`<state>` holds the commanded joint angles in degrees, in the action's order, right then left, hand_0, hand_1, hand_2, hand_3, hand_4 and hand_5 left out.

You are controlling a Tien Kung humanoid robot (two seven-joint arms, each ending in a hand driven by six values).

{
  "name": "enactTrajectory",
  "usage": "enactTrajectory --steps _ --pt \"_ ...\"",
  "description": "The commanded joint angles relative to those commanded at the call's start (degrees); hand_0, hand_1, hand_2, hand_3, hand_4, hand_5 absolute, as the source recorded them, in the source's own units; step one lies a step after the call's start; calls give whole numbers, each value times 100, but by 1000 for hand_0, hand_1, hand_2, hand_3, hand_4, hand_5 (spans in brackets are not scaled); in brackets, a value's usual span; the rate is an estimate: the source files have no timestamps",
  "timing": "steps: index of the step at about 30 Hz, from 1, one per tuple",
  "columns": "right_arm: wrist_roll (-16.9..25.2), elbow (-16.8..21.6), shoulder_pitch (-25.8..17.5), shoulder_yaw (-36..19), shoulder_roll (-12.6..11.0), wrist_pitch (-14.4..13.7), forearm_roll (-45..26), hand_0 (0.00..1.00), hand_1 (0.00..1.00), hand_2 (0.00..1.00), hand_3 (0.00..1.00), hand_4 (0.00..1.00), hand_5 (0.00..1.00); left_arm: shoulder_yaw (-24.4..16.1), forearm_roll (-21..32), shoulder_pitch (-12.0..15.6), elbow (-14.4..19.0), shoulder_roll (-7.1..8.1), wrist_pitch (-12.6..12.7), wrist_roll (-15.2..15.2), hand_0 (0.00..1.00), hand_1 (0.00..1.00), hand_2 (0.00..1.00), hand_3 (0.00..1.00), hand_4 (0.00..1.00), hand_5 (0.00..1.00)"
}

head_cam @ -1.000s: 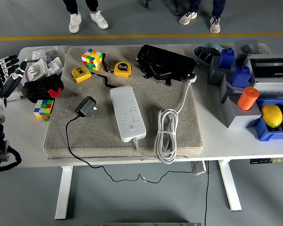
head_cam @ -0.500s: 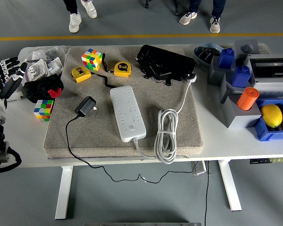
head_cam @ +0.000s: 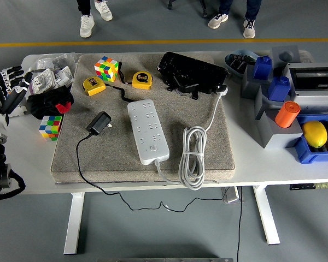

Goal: Put the plug near the board,insert it into the board,press the button,pull the plug out

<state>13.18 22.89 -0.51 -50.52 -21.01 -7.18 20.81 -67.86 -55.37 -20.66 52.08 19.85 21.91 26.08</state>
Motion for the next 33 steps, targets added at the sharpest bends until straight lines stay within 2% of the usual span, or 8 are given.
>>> enactTrajectory --steps 33 --pt "-53 2 39 -42 10 13 18 698 702 683 578 998 562 -41 -22 -29 38 -23 -4 -56 764 727 740 711 874 556"
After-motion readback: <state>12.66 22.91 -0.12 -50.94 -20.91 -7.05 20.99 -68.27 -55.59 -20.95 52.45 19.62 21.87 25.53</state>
